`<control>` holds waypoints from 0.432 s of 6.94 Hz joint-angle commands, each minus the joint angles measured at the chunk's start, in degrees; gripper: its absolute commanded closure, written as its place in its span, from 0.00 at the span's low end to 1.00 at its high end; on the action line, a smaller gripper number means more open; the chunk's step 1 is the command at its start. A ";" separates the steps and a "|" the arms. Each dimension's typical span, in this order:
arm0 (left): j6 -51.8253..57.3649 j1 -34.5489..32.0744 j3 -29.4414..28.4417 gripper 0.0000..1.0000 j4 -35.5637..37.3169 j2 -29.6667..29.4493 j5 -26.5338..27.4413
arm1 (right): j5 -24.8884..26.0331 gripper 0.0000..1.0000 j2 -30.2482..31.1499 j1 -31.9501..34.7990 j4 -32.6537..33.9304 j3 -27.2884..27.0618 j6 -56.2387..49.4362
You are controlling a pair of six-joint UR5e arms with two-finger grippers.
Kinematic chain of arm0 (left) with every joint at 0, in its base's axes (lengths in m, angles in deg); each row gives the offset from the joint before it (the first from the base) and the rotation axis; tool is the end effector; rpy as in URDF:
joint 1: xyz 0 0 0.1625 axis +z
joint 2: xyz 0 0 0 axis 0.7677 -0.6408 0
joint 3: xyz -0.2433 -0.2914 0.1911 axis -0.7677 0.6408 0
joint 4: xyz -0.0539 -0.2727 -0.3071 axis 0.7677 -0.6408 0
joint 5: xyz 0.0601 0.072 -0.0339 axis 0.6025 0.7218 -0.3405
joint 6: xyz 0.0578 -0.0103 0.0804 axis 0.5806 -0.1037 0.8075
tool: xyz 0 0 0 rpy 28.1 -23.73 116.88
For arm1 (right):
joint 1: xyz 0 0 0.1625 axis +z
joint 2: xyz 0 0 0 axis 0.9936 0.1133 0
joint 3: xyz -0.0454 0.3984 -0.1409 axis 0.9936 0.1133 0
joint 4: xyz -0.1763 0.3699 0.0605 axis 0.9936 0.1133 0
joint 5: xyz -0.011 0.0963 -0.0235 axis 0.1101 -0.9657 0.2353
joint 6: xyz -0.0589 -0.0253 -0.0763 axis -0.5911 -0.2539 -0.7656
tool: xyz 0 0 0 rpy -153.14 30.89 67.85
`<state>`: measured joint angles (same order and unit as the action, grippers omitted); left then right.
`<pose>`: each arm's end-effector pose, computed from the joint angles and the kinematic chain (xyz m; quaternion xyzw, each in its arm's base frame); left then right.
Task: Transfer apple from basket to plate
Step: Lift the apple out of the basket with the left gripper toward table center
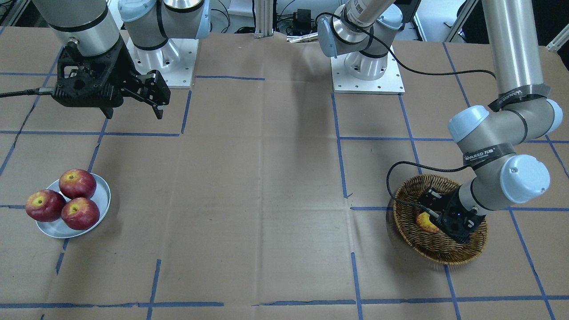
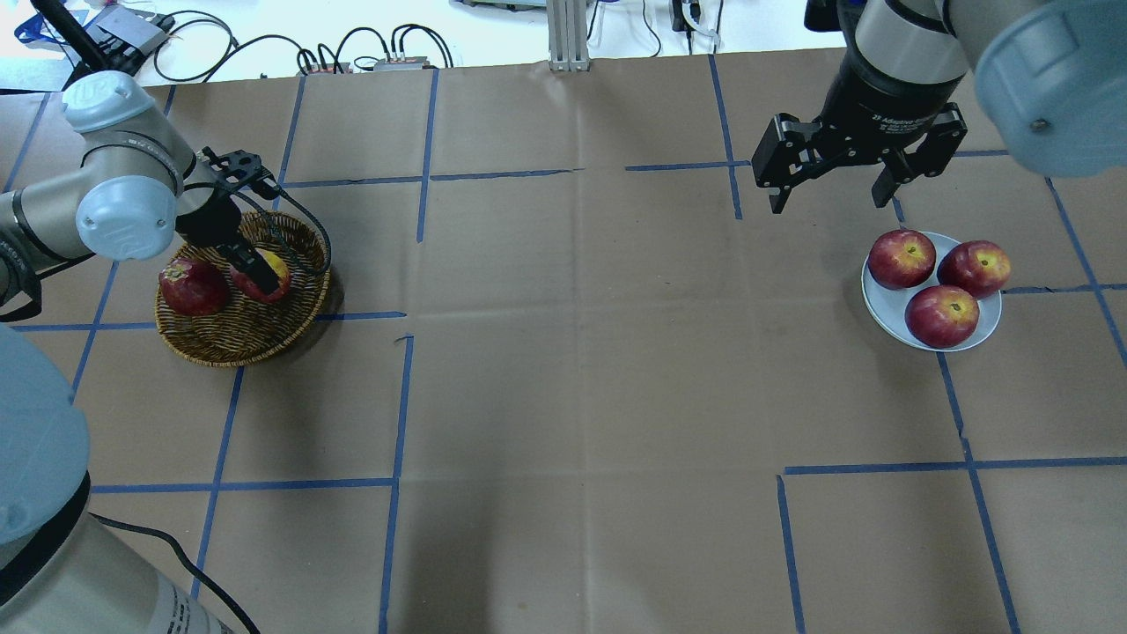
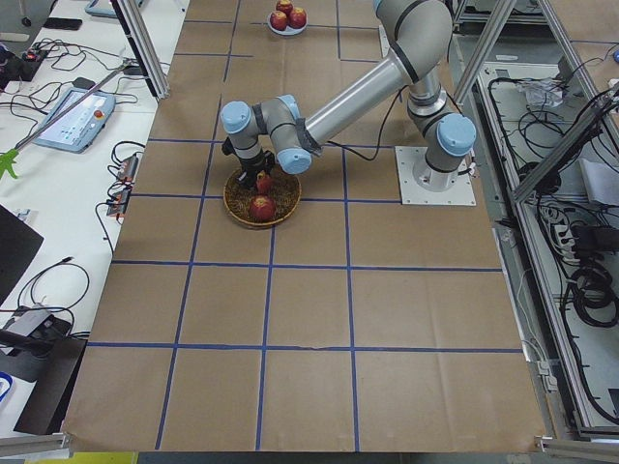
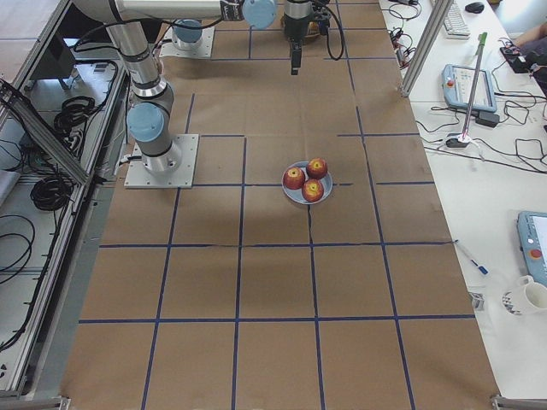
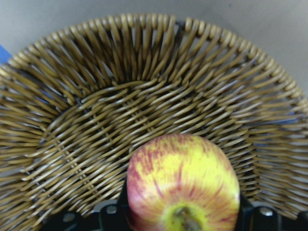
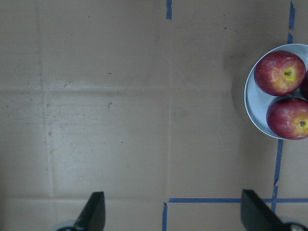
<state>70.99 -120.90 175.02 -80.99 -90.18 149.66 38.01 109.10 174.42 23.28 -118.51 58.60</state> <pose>0.0751 -0.6171 0.2147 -0.3420 -0.9382 -0.0438 0.0305 0.1412 -0.4921 0.4846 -0.0073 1.0000 -0.0023 0.0002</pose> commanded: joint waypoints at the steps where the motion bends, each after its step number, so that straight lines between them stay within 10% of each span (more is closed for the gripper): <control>1: -11.66 -5.67 -0.34 0.55 -1.52 4.98 0.23 | 0.02 0.00 0.00 -0.05 0.00 0.00 0.00; 3: -33.59 -17.34 -0.34 0.55 -4.34 8.69 0.23 | 0.02 0.00 0.00 -0.05 0.00 0.00 0.00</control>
<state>49.88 -131.48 174.74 -84.20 -83.53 149.85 37.98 109.10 174.43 23.28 -118.50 58.60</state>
